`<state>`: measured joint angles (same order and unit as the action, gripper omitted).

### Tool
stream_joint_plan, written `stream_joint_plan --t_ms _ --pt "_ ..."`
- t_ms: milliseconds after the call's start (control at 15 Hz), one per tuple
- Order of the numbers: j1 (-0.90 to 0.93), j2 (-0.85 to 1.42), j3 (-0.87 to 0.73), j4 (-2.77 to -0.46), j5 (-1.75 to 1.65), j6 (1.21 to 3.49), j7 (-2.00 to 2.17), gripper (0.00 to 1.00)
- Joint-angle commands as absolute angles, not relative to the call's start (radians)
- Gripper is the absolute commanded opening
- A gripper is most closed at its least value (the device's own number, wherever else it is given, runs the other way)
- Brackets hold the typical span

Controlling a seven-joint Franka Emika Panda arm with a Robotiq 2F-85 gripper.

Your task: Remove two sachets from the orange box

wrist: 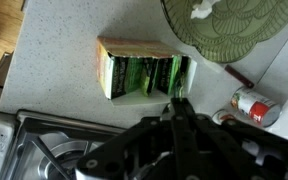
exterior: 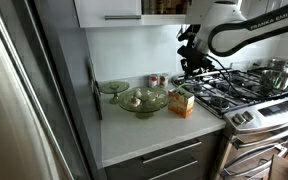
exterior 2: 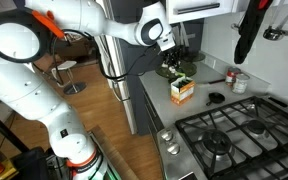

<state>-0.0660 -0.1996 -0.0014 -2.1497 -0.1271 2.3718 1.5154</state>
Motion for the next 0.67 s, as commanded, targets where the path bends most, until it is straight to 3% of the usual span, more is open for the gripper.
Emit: stream_joint_plan --t_ms 0,600 --pt "-0.019 -0.309 -0.025 -2.260 0.077 2.379 1.281 0.00" --pt "0.044 -0.358 -0.020 -2.433 0.385 2.376 0.680 0.00"
